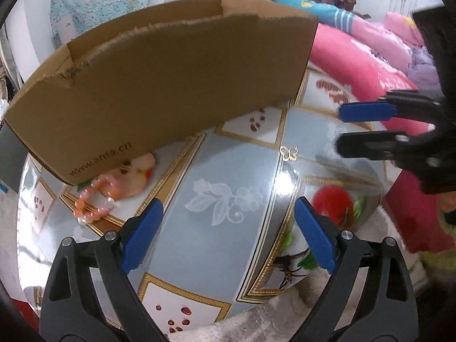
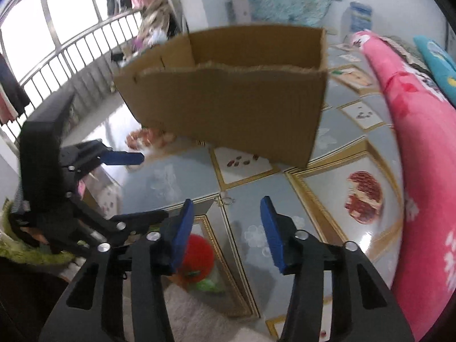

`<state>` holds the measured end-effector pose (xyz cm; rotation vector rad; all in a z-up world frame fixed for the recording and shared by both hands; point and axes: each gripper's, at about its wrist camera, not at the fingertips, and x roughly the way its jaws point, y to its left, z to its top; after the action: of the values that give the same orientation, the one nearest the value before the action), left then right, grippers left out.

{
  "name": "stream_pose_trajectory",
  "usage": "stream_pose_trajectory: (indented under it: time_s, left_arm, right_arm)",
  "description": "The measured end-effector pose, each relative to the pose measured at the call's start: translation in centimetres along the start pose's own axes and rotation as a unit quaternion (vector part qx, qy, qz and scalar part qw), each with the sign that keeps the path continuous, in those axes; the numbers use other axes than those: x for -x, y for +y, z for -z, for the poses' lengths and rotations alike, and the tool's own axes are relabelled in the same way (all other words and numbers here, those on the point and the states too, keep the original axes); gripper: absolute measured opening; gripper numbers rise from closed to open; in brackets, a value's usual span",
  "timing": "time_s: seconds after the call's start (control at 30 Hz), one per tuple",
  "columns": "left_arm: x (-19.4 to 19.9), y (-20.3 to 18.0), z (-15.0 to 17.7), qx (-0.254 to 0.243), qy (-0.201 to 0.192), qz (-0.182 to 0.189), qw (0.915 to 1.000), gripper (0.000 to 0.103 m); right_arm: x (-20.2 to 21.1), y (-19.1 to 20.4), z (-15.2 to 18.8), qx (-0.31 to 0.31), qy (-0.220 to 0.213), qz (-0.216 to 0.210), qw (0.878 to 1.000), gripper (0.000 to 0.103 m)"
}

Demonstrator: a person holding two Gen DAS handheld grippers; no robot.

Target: Organize jewelry

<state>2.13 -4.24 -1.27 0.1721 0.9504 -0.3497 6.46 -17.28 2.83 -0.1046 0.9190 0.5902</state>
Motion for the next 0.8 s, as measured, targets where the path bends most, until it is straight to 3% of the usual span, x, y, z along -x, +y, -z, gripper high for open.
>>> stream_pose_trajectory:
  time_s: [0.3, 0.47, 0.8]
  left_arm:
    - [-1.0, -0.6, 0.8, 0.012, -0.004, -0.012, 0.9998, 0.094]
    - [-0.8, -0.7, 1.2, 0.016, -0.017, -0.016, 0.9996, 0.095]
    - [-0.6, -0.9, 1.4, 0.026, -0.024, -0.024, 0.9991, 0.095]
  right_arm:
    - [-3.1, 0.0, -0.7, -0.051, 0.056, -0.011, 0.997, 0.036]
    - [-3.8, 1.7, -0.7, -0.013, 0.057, 0.029, 0.998, 0.035]
    - [-4.4, 2.1, -1.9, 0.010, 0.063, 0.044, 0.997, 0.025]
